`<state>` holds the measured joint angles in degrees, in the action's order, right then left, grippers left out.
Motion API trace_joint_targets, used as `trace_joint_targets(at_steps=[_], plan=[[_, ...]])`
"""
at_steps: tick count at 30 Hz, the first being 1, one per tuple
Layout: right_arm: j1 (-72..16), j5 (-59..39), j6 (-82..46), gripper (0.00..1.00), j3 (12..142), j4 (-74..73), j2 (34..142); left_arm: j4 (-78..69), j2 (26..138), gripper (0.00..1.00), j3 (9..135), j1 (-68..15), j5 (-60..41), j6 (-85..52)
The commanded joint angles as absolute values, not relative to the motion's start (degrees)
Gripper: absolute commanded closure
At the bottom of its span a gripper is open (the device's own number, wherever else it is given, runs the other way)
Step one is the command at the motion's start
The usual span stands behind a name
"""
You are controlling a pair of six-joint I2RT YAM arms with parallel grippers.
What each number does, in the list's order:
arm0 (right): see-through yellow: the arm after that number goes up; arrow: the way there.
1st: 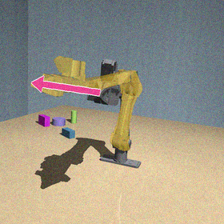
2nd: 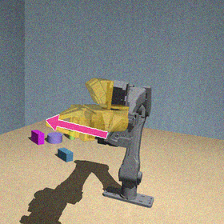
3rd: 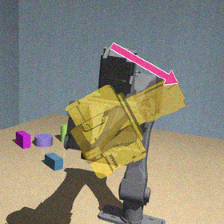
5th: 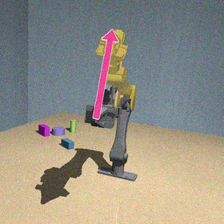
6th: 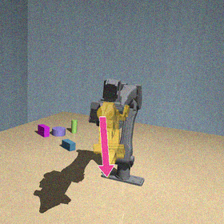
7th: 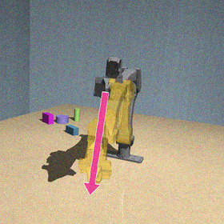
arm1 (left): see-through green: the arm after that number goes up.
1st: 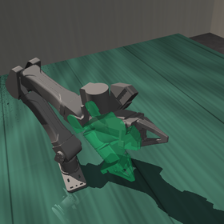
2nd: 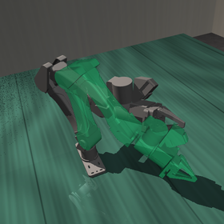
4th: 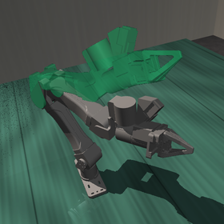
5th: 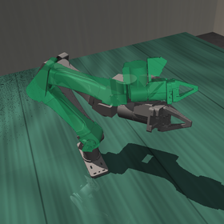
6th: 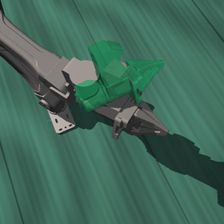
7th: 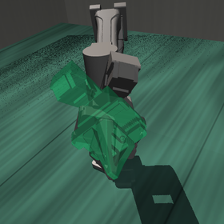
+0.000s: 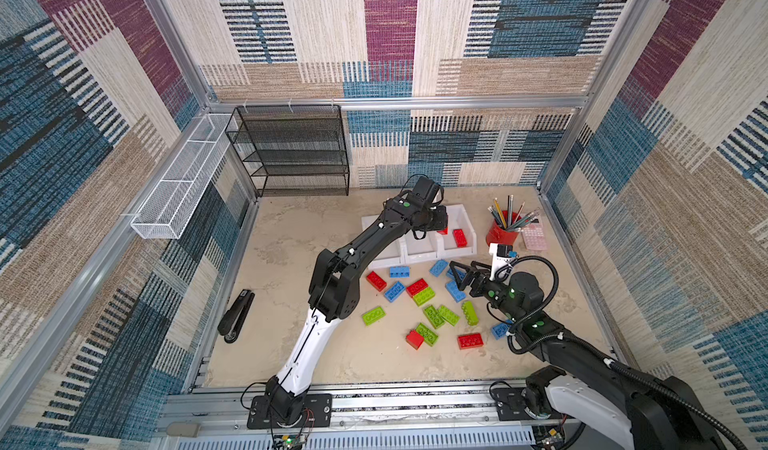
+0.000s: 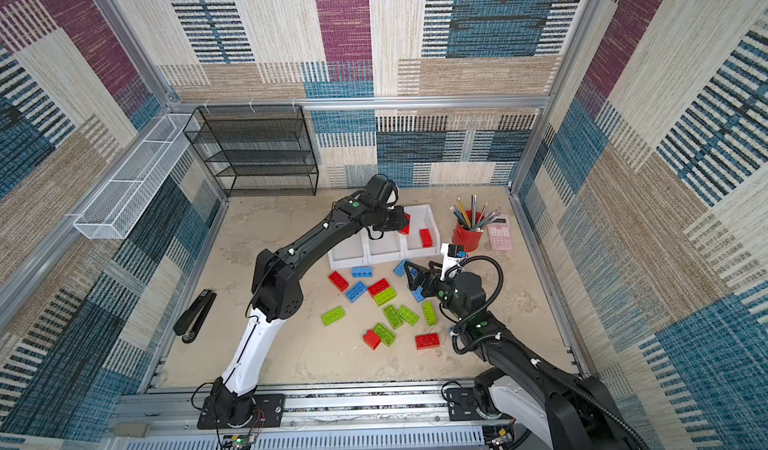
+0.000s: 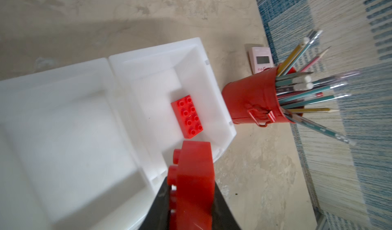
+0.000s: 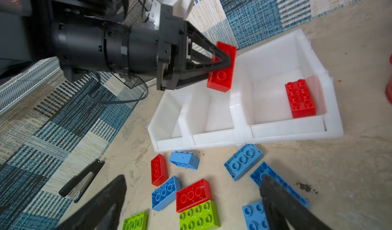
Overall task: Sort the legos into containers by color
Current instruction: 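Carry the red brick with the left gripper into the compartment nearest the pencil cup, then withdraw the left gripper while the right gripper grasps another red brick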
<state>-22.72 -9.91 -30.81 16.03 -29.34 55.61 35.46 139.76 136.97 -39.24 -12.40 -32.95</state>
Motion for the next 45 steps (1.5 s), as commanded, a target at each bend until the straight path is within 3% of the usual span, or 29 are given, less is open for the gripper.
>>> trace_joint_targets(at_steps=[1,8,11,18,23,29,33,45], plan=[[-23.01,-8.81,-32.23,0.01,15.07,-33.29,55.24,33.52,144.75,0.85,144.0,-39.16,-18.02,-31.99],[-23.12,-8.35,-32.26,0.0,14.76,-33.57,55.2,30.21,151.41,0.81,149.28,-39.11,-19.05,-36.17],[-23.12,-8.2,-32.22,0.0,14.68,-33.49,55.2,30.58,151.53,0.74,149.43,-38.95,-17.89,-35.57],[-23.12,-8.59,-32.76,0.01,15.03,-33.33,57.24,30.08,150.18,0.37,148.86,-38.77,-17.58,-34.63],[-23.09,-8.25,-31.0,0.01,18.73,-25.28,55.18,31.75,147.05,0.28,147.97,-38.76,-17.17,-33.98],[-23.2,-7.08,-26.2,0.01,24.66,-7.73,49.68,22.9,130.62,0.27,126.22,-38.67,-13.84,-33.06],[-24.35,-6.49,-23.65,0.0,29.71,3.12,51.52,17.38,118.74,0.27,111.16,-38.5,-10.35,-31.79],[-33.95,-2.83,-11.08,0.01,51.04,24.48,80.09,4.36,83.52,0.28,66.21,-38.29,1.73,-34.65]])
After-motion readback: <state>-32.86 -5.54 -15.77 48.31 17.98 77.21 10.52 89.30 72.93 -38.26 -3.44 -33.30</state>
